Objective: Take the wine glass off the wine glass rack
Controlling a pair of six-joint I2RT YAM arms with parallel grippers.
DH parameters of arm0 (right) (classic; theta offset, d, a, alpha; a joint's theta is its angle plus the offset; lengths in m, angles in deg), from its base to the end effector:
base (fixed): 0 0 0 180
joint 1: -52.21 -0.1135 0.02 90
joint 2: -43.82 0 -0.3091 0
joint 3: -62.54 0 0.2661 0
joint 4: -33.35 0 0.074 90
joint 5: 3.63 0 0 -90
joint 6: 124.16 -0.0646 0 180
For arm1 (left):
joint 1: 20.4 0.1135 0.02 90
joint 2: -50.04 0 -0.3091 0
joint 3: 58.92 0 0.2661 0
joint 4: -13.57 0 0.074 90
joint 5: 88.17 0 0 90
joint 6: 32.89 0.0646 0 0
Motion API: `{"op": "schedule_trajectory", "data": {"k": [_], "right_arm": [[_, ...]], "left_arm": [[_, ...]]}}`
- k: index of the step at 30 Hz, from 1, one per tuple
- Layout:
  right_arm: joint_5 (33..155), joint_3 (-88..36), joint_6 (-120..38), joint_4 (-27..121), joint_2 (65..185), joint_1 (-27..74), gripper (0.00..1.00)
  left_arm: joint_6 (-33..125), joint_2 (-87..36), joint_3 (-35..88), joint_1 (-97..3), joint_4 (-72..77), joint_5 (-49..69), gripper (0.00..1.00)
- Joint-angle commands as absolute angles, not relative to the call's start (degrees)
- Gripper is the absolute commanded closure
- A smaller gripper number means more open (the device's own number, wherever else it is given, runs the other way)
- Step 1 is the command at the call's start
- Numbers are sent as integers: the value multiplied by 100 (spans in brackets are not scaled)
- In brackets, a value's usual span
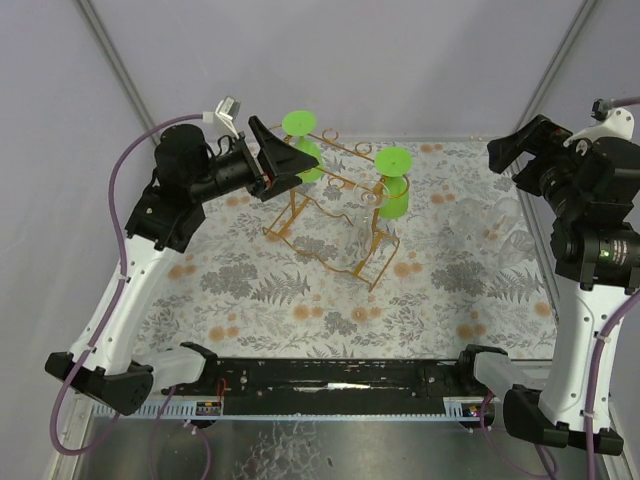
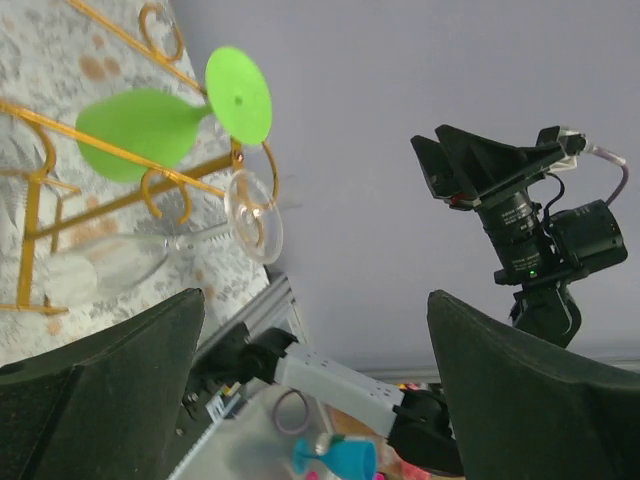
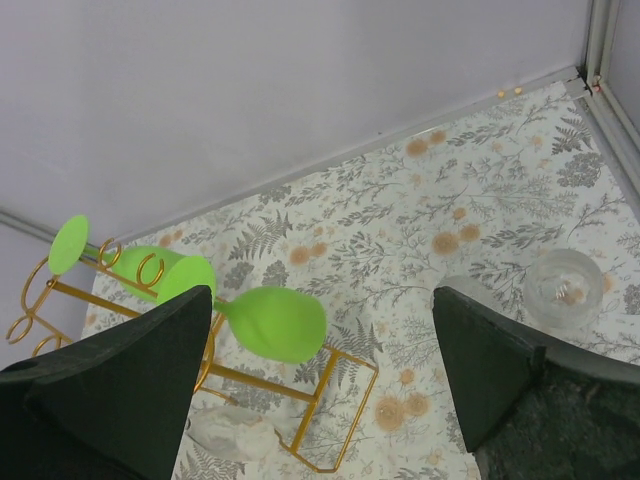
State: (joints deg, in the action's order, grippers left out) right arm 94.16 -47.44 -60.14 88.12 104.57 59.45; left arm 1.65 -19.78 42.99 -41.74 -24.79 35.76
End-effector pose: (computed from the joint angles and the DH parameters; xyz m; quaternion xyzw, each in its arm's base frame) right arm 0.1798 -0.0140 0.5714 0.1674 0.7210 0.1588 0.6534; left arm 0.2343 -0.1303 0.5311 -0.0228 0.7381 -0.5668 0.3653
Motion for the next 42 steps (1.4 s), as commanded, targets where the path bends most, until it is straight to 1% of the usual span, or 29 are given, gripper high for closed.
{"op": "schedule_trajectory", "data": {"k": [1, 8, 13, 17, 22, 28, 33, 39, 42], "right_arm": [[9622, -4660, -6177, 8671, 10178, 5967, 1], [9557, -4629, -6235, 8682, 10110, 5967, 1], [9458, -4659, -6194, 8743, 10007, 5963, 1], [9396, -4722, -6144, 8862, 9937, 5960, 0], [9367, -4634, -6170, 8870, 9841, 5960, 0], [9373, -4515, -6229, 8747, 9752, 5967, 0], [9406, -4396, -6219, 8684, 9743, 5960, 0], [9462, -4305, -6255, 8574, 9736, 5968, 0], [9463, -4266, -6250, 8545, 9719, 5967, 0]], "left_arm": [[-721, -1812, 3898, -4332, -2152, 3889, 9], [-849, -1920, 3509, -5221, -2013, 3330, 11], [-1097, -2067, 3229, -5686, -1764, 2953, 9], [-1288, -2189, 3061, -5959, -1418, 2639, 12], [-1470, -2438, 3169, -6033, -1281, 2285, 17], [-1611, -2554, 3198, -6103, -1264, 1716, 29], [-1715, -2568, 3208, -6157, -1310, 1431, 44], [-1725, -2628, 3229, -6184, -1296, 1317, 59], [-1733, -2665, 3256, -6186, -1262, 1293, 63]]}}
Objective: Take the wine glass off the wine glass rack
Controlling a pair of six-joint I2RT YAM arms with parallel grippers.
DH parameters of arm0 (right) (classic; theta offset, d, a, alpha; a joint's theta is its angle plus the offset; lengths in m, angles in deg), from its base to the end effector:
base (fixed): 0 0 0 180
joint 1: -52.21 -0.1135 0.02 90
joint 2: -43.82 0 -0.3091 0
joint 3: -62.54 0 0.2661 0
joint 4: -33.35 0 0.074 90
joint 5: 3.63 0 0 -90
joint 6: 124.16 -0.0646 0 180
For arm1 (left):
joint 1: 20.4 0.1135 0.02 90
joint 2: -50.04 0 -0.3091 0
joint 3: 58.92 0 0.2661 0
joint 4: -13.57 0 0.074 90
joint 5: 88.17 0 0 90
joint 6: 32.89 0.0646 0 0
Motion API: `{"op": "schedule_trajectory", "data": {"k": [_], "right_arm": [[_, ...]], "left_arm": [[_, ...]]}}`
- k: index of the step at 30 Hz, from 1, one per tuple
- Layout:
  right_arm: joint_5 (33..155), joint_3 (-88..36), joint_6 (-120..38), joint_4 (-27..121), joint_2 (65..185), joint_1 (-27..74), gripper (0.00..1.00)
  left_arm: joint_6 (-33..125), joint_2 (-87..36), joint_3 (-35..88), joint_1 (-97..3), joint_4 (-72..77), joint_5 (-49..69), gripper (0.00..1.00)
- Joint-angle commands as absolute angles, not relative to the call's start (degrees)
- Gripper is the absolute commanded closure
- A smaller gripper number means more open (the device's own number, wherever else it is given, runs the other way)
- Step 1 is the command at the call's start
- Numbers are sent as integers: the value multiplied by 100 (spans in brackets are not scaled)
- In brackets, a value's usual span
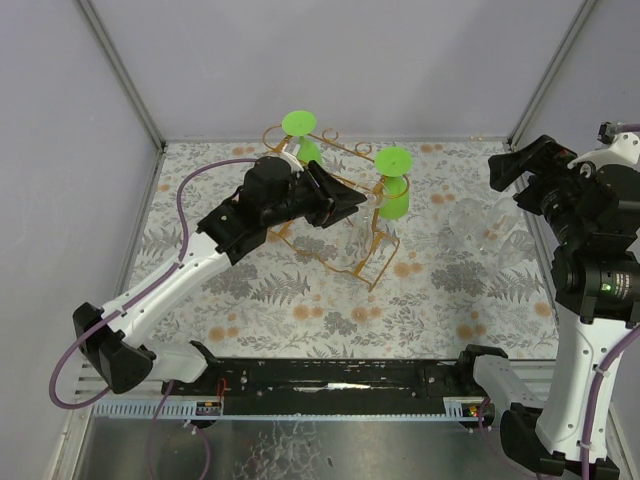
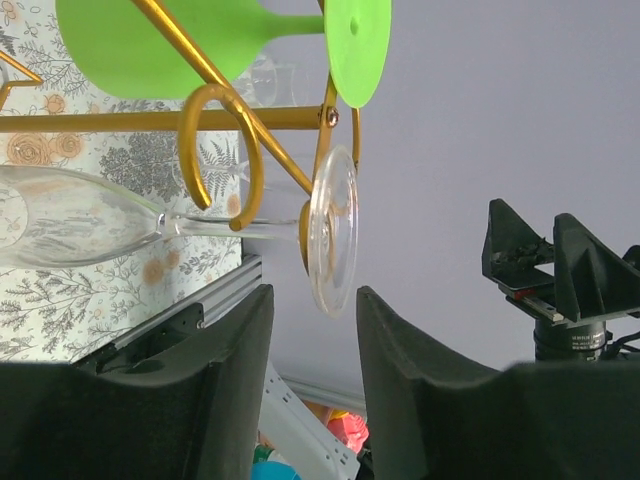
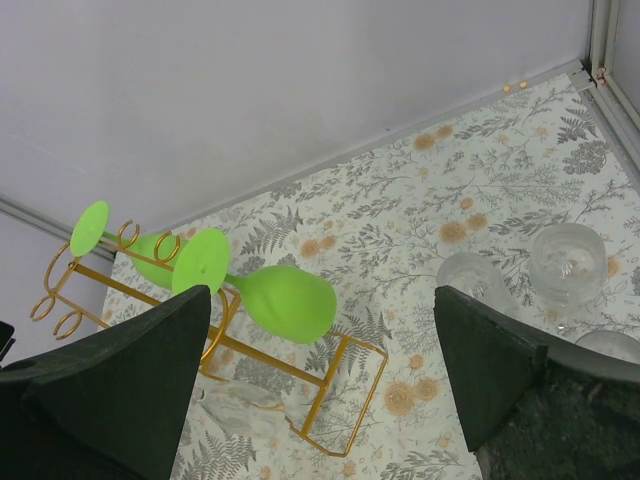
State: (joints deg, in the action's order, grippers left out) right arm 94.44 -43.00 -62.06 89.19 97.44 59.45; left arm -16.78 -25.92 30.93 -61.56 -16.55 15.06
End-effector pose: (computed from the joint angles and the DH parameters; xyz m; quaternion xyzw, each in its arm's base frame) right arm 0.1385 -0.0084 0.5624 0.1743 0.7096 0.1727 0.6606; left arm 0.2423 -0.2315 0.4390 -0.1575 0.7818 -0.5525 0.2424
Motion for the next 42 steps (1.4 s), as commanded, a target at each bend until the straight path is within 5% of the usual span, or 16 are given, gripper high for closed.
{"op": "schedule_trajectory", "data": {"k": [1, 20, 27, 42], "right_arm": [[9463, -4250, -6254, 8534, 9713, 5967, 0], [9524, -4181, -6280, 8436, 9717, 5965, 1], [9521, -4207, -6268, 8460, 9687, 5966, 0], [9454, -4168, -6221, 8530, 9612, 5963, 1]], "left_arm": [[-1738, -2675, 3268, -6187, -1257, 1295, 64], [-1707, -2620, 3289, -6190, -1256, 1185, 83], [-1716, -2596, 3250, -6188, -1243, 1221, 100], [-1733, -2309, 3401, -6188, -1590, 1221, 100]]}}
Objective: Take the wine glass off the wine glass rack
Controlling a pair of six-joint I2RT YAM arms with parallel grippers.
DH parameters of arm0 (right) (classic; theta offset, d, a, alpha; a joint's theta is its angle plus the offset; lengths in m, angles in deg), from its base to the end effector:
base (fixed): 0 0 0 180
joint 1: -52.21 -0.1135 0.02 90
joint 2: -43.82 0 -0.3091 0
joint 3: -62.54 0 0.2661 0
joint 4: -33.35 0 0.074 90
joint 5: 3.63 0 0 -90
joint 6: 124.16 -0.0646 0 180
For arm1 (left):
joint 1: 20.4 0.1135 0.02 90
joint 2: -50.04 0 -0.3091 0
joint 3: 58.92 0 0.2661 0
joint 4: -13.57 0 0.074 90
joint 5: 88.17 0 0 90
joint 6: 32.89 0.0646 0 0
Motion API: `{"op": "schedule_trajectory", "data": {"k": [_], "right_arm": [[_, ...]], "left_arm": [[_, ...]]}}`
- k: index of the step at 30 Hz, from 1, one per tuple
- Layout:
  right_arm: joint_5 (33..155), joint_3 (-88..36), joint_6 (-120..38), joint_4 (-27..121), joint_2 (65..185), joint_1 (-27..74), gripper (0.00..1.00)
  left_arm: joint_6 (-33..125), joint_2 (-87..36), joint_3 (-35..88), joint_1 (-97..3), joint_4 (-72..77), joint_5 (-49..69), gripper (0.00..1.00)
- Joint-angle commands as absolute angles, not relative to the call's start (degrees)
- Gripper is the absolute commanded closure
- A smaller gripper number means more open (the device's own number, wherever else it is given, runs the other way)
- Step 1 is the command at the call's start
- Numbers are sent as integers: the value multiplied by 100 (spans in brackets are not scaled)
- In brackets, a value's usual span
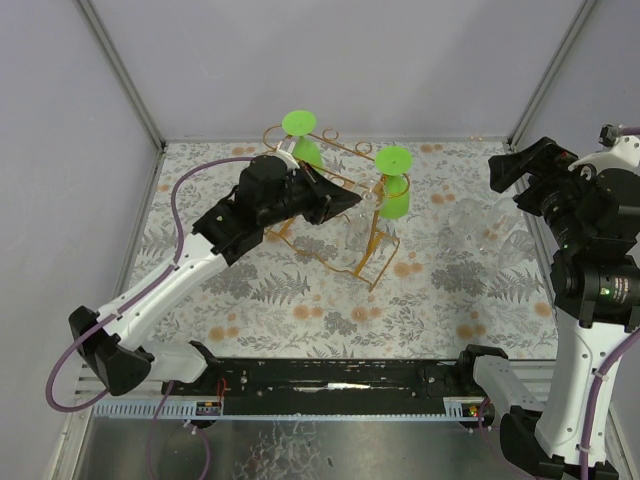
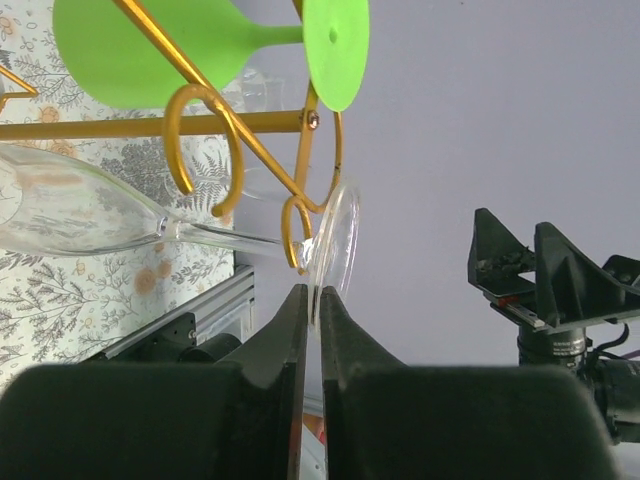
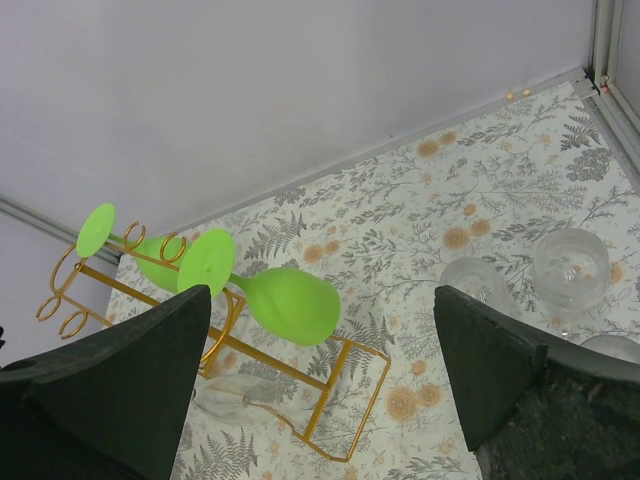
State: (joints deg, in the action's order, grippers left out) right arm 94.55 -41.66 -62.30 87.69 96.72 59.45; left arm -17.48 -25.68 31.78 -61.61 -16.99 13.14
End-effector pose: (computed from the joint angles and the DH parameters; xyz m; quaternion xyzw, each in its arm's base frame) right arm 0.1377 -0.0082 0.5604 0.1732 0.7045 0.1754 0.6656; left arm 0.2423 -0.2290 0.4449 -0.1705 0.7763 -0.5515 0.2533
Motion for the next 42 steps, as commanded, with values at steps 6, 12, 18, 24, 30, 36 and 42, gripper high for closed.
{"op": "schedule_trajectory", "data": {"k": [6, 12, 18, 24, 30, 36, 42], "right_arm": [[9472, -4196, -6211, 8563, 9611, 5963, 1], [9472, -4194, -6202, 8588, 9612, 5961, 1], [9487, -4181, -6202, 8603, 9611, 5961, 1], [9491, -4208, -6187, 8647, 9611, 5964, 1], [9549, -4391, -6150, 8818, 9659, 5964, 1], [9634, -4483, -6167, 8938, 9683, 5965, 1], [9691, -4481, -6229, 8995, 9670, 5967, 1]], "left_arm": [[-1733, -2244, 3405, -6189, -1687, 1267, 100], [-1694, -2094, 3248, -6196, -1835, 1386, 100], [-1618, -1917, 3106, -6197, -1772, 1535, 100], [-1285, -1659, 3163, -6204, -1549, 1686, 100], [-803, -1540, 3941, -6197, -1471, 1922, 100], [-489, -1400, 4501, -6199, -1741, 1869, 100], [-179, -1418, 5041, -6200, -1456, 2063, 100]]}}
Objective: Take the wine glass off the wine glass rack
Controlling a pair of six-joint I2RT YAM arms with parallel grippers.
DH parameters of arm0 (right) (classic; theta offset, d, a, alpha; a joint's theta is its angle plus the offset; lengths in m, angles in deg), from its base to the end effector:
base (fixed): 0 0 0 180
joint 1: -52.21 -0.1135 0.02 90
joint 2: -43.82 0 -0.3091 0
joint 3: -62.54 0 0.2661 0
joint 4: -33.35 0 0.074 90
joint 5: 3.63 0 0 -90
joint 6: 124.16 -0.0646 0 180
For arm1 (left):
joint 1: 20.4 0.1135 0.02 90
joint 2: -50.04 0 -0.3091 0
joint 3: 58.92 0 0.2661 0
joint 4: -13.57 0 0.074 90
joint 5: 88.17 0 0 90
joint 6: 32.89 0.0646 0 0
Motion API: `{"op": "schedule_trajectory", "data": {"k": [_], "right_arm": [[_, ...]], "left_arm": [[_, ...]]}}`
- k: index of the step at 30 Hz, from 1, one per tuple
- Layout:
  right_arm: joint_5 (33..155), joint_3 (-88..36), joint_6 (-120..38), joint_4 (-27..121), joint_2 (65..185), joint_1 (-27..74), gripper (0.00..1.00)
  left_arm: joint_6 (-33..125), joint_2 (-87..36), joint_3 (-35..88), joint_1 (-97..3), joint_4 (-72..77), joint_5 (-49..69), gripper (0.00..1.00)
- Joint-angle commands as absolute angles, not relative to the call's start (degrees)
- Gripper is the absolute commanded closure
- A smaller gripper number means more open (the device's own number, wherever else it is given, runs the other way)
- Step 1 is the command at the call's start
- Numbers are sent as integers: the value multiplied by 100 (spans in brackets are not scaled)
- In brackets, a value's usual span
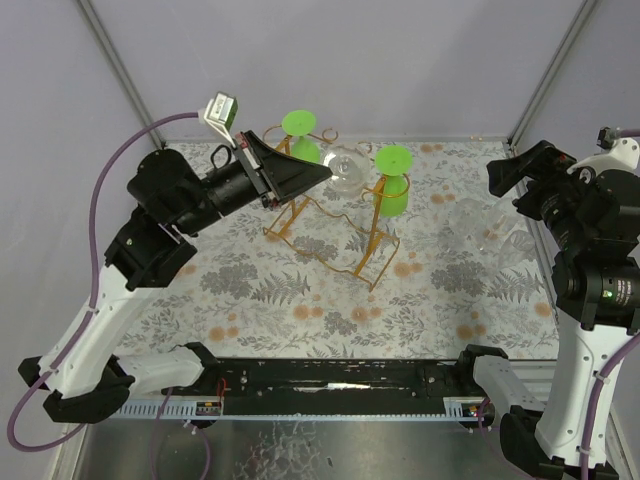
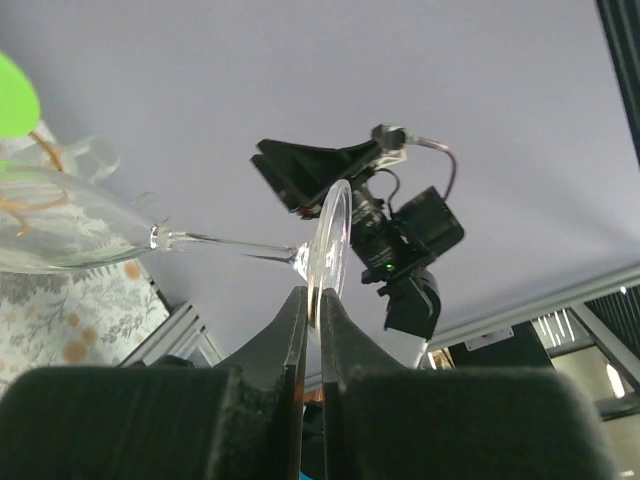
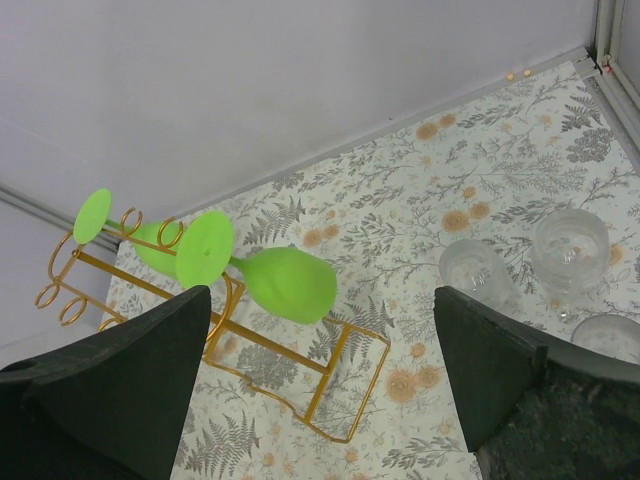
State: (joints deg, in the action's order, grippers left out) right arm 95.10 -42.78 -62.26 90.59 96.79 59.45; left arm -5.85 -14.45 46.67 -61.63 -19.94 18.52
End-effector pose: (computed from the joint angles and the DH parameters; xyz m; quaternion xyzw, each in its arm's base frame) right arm 0.1339 -0.0071 0.5592 0.1739 0.7155 0.1772 0.6530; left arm 0.1548 -0.1603 0.5853 -0.0156 0.6607 -0.6461 0.3819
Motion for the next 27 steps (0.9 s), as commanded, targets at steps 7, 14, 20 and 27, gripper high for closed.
{"op": "schedule_trajectory", "data": {"k": [7, 14, 20, 27], "right_arm": [[9767, -4630, -6343, 8926, 9744, 5963, 1], [10649, -5145, -7167, 8853, 10276, 5968, 1], [12067, -5774, -8242, 8755, 10963, 5967, 1], [13241, -5217, -9338, 7839, 10849, 5967, 1]], "left_arm": [[183, -1505, 5247, -6206, -313, 2706, 100], [2462, -1672, 4715, -6249, 1401, 4115, 100], [5402, -1769, 4034, -6330, 1415, 5211, 100], [7667, -1730, 3581, -6602, 835, 5613, 100]]}}
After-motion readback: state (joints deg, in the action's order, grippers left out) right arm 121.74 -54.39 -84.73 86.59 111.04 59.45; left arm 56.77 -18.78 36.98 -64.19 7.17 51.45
